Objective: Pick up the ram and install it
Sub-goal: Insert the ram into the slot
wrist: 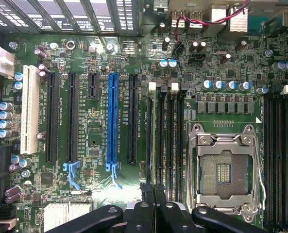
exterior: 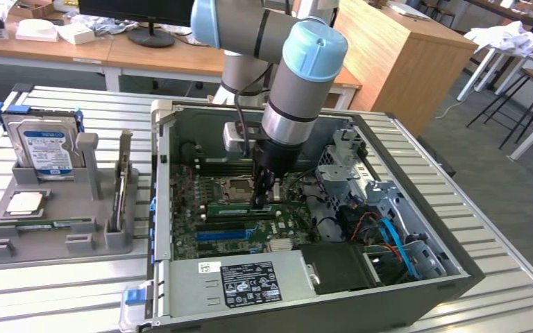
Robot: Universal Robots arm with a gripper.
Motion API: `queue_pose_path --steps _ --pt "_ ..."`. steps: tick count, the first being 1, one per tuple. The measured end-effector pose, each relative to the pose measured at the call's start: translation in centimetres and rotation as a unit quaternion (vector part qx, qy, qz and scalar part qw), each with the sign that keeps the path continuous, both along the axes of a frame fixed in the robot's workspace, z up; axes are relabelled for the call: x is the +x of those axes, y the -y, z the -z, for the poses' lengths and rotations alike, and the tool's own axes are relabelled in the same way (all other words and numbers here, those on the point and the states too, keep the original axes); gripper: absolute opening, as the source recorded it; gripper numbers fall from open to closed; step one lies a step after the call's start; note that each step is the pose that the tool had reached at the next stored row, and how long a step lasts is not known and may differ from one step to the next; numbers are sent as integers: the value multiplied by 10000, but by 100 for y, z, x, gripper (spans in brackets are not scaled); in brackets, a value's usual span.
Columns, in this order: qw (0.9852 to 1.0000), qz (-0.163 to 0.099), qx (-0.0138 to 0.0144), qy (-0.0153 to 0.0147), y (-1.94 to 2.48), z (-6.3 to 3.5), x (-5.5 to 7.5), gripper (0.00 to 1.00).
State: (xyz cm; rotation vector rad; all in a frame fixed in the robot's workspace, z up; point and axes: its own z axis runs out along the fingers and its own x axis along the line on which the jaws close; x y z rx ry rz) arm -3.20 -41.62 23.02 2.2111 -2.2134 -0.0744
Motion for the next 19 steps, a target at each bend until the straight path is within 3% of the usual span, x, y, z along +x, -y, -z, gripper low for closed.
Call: queue_pose_path --steps 19 --pt "10000 -26 0 4 0 18 0 11"
